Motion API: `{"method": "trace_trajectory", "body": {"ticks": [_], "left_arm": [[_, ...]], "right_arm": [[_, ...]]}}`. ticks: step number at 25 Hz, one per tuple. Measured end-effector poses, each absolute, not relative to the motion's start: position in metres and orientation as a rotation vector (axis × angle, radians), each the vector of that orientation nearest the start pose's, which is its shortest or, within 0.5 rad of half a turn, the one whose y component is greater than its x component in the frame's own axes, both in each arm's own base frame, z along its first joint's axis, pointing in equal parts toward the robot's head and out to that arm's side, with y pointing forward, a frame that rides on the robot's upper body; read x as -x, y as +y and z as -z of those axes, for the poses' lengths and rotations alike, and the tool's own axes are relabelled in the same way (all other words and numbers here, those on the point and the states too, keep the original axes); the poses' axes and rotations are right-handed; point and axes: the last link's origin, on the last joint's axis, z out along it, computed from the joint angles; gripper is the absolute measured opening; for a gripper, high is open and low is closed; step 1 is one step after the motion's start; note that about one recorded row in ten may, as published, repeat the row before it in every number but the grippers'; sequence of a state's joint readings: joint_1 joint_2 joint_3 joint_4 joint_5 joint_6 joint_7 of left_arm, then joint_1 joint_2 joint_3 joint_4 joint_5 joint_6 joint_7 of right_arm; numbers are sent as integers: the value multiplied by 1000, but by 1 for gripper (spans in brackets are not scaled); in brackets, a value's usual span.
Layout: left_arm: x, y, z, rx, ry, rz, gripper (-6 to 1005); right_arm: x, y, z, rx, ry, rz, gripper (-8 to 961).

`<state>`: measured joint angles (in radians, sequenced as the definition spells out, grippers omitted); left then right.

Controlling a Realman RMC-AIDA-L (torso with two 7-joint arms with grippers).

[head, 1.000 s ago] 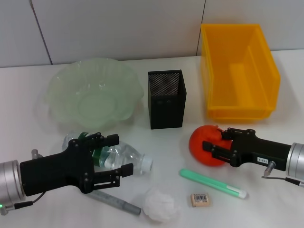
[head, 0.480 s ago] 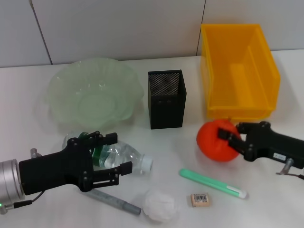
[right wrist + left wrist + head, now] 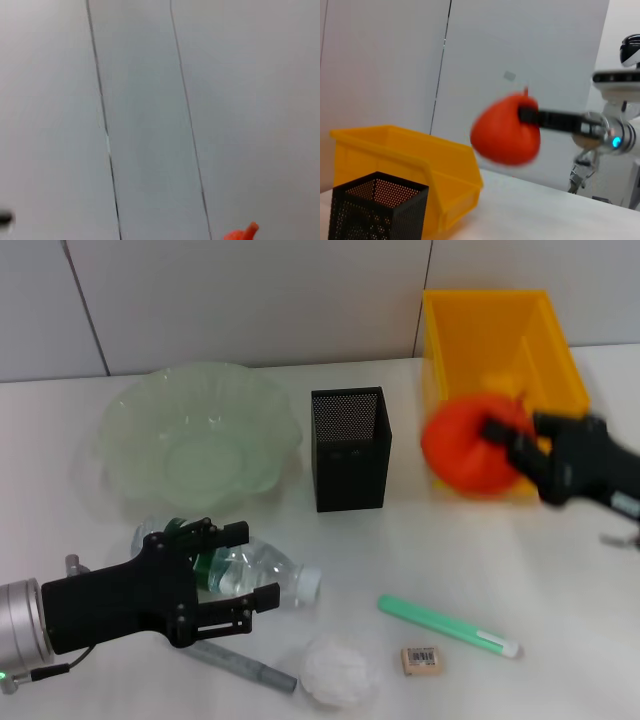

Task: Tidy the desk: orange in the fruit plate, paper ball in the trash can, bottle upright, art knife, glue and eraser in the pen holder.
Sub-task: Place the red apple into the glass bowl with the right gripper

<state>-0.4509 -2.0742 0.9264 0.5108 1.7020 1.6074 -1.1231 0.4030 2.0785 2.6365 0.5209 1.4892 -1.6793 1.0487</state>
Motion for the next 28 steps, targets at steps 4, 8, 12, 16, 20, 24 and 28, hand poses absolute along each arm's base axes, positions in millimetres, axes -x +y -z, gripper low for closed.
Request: {"method": "trace_trajectory", "body": {"ticks": [4, 8, 12, 16, 20, 24, 28], "left_arm": [[256, 293, 30, 2762, -424, 945, 860], [257, 292, 31, 2761, -430, 945, 860], [258, 290, 32, 2759, -448, 950, 860], [258, 289, 33, 2758, -442, 953, 860], [258, 290, 33, 2755, -441, 958, 860], [258, 290, 33, 2753, -431, 959, 860], [257, 291, 33, 2754, -423, 959, 860]], "right_arm": [[-248, 339, -42, 2269, 366, -1206, 107], [-199, 392, -34, 2326, 397, -1183, 73], [-173, 416, -22, 2388, 404, -1104, 43], [-139, 433, -2, 2465, 344, -995, 39], [-114, 442, 18, 2539, 321, -858, 39], [-97, 446, 35, 2584, 266, -756, 39], [-81, 448, 54, 2621, 200, -663, 39]]}}
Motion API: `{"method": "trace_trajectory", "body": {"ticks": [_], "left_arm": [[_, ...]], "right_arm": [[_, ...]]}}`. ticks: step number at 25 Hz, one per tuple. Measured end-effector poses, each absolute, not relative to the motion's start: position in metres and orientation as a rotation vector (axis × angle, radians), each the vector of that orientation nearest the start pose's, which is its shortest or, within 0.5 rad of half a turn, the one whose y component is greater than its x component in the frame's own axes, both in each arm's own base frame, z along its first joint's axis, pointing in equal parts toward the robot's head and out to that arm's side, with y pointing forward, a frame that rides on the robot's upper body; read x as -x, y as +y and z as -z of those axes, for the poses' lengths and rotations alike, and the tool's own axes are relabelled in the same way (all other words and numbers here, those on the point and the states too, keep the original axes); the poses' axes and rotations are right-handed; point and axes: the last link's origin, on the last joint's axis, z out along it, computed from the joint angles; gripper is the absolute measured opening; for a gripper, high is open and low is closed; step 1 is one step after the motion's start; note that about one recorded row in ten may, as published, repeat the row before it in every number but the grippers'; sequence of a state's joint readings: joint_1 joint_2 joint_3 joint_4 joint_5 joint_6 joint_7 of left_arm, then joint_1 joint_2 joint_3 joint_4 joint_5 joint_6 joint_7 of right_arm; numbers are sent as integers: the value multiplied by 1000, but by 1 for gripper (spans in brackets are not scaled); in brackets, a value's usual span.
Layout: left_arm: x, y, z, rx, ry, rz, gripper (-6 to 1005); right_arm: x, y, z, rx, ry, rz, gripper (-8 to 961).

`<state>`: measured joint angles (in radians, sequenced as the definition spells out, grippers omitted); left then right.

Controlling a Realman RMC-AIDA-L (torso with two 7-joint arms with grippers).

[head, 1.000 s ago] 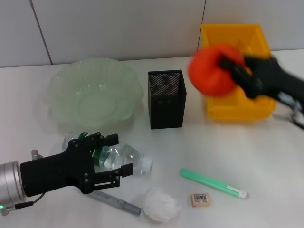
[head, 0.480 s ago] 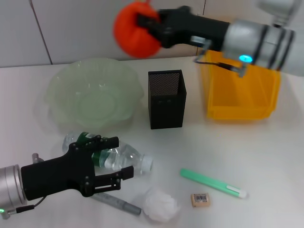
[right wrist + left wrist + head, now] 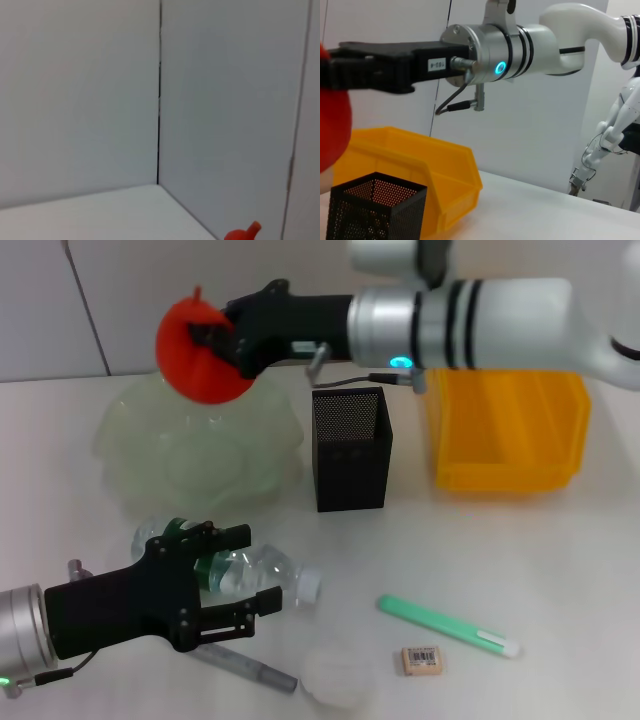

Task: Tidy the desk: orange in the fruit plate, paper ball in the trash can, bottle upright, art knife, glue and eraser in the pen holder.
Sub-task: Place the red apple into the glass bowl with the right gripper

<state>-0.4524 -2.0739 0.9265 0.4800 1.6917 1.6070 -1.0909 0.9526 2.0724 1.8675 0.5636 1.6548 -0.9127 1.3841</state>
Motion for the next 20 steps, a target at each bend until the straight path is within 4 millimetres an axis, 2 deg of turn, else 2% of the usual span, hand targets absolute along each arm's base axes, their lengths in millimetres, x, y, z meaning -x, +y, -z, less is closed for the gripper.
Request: {"method": "trace_trajectory", "body": {"ticks": [5, 14, 20], "left_arm": [[256, 291, 32, 2757, -416, 963, 860], [256, 291, 31, 2752, -414, 971, 859], [255, 292, 30, 2744, -410, 974, 858]], "right_arm": [[-72, 455, 70, 2633, 187, -567, 40], [-63, 465, 75, 2586, 167, -503, 40], [-58, 463, 78, 2600, 127, -488, 123]]}}
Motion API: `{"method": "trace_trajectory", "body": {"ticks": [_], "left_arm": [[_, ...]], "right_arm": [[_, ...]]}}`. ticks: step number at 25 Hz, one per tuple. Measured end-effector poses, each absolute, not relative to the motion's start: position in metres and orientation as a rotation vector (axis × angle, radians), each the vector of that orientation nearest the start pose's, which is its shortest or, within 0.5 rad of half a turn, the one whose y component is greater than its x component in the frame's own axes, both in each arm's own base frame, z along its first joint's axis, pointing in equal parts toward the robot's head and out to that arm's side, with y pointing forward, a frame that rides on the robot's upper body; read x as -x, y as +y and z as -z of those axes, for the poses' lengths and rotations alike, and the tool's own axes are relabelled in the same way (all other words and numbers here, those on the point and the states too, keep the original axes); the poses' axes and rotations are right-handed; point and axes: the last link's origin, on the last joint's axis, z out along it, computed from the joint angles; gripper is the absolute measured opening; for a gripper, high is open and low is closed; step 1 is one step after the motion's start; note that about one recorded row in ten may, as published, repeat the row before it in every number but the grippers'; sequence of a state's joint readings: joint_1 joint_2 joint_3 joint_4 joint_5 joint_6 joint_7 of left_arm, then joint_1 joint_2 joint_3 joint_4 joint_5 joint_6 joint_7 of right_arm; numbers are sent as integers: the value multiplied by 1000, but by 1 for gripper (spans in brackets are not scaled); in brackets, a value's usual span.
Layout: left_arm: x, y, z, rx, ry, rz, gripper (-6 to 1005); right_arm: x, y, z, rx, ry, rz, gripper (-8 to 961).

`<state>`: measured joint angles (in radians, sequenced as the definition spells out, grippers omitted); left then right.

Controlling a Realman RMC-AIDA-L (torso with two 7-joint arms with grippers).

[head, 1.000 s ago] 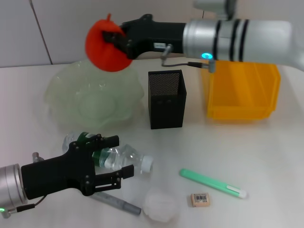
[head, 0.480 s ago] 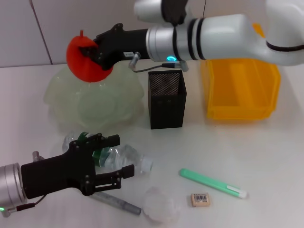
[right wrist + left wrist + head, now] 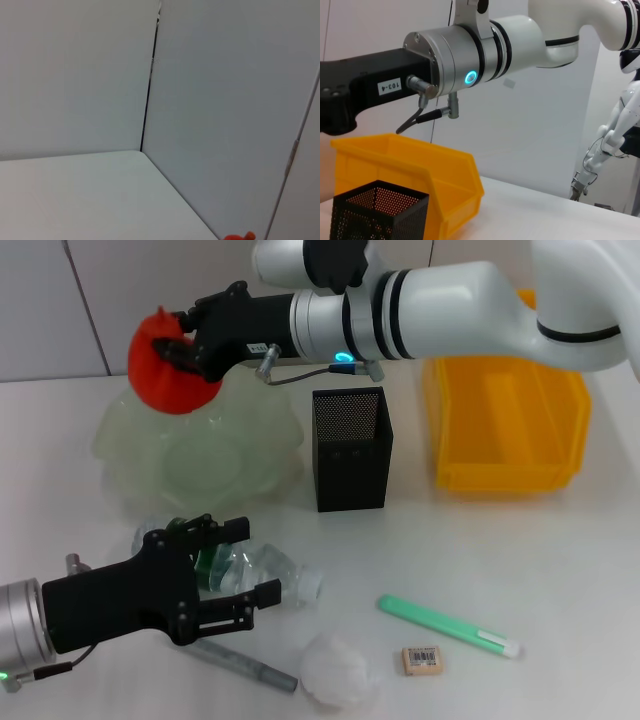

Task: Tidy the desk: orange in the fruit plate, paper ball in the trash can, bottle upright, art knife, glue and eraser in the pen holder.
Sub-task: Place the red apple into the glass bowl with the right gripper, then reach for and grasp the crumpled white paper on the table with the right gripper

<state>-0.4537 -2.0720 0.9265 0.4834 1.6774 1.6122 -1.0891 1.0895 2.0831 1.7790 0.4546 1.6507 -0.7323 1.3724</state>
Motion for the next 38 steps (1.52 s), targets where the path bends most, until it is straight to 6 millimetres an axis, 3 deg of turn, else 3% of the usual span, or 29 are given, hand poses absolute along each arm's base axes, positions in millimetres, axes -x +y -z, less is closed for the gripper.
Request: {"method": "trace_trajectory", "body": {"ticks": [2, 11, 17, 22, 24, 25, 26, 30, 31, 35, 38], "left_arm": [[255, 293, 30, 2743, -408, 975, 857], [256, 294, 28, 2732, -408, 976, 856], [257, 292, 28, 2730, -413, 977, 855], [259, 290, 27, 2727, -414, 977, 854], [259, 290, 27, 2726, -410, 976, 854], [259, 289, 27, 2726, -409, 977, 854], [259, 289, 27, 2726, -409, 977, 854], [259, 290, 27, 2726, -408, 977, 853], [259, 290, 27, 2727, -407, 977, 853], [258, 291, 27, 2730, -398, 977, 852], [257, 292, 27, 2734, -396, 975, 852]], "right_arm": [[-57, 463, 78, 2600, 125, -488, 150], [-55, 464, 70, 2580, 138, -532, 511], [-61, 446, 36, 2583, 197, -644, 741], [-91, 403, -6, 2578, 231, -738, 777], [-112, 379, -17, 2575, 249, -754, 777], [-136, 354, -25, 2575, 280, -751, 777], [-136, 354, -25, 2575, 280, -751, 777], [-187, 300, -27, 2620, 357, -702, 776], [-187, 300, -27, 2620, 357, -702, 776], [-216, 265, -17, 2709, 406, -653, 776], [-225, 259, -12, 2731, 437, -633, 776]]}}
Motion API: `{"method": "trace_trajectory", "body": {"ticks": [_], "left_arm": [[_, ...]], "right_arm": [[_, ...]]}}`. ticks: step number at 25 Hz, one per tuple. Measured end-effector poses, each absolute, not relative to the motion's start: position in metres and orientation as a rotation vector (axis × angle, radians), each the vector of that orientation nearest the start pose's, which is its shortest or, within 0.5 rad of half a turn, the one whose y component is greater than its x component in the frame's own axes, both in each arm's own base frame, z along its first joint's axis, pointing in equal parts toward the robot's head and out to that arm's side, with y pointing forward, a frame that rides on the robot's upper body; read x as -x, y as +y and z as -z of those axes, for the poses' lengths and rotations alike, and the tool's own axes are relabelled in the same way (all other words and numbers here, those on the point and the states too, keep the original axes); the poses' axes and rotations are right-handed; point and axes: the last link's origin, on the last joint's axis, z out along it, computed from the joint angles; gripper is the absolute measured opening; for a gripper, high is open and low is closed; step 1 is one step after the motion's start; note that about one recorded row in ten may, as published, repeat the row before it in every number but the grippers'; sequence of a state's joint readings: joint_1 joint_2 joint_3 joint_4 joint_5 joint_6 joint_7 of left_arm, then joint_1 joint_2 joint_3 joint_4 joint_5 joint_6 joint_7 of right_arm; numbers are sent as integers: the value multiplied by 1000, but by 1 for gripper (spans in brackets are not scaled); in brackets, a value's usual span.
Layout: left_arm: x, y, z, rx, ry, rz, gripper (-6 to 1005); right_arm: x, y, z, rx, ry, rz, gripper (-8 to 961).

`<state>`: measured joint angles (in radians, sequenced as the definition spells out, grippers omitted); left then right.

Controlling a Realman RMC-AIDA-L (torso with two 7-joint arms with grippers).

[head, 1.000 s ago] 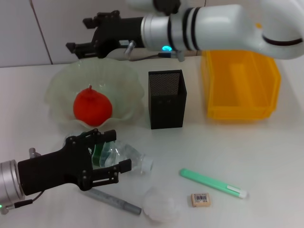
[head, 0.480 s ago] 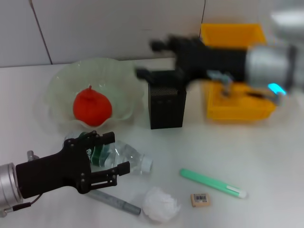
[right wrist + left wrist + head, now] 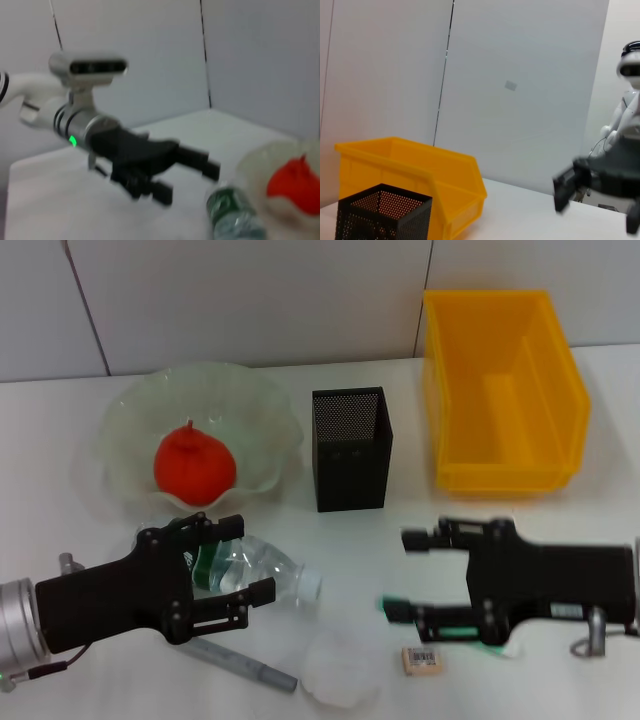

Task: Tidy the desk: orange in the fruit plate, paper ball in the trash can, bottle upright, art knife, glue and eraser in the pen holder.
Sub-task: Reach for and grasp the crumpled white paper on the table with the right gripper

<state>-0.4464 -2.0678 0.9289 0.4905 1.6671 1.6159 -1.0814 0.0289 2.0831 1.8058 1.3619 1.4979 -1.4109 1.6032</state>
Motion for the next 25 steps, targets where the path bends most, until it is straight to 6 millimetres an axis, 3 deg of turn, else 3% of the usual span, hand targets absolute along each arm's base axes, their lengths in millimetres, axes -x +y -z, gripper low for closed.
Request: {"method": "trace_trajectory", "body": {"ticks": [2, 9, 17, 25], "left_arm": [[256, 292, 27, 2736, -396, 973, 851], [257, 293, 27, 2736, -401, 969, 850], [256, 293, 27, 2738, -400, 972, 849], [256, 293, 26, 2733, -399, 978, 848]], "right_arm": [[-236, 253, -5, 2768, 491, -604, 776], [-247, 252, 7, 2832, 536, -489, 775], [-233, 282, 27, 2923, 574, -267, 775], [-213, 295, 38, 2992, 538, -102, 775]]}}
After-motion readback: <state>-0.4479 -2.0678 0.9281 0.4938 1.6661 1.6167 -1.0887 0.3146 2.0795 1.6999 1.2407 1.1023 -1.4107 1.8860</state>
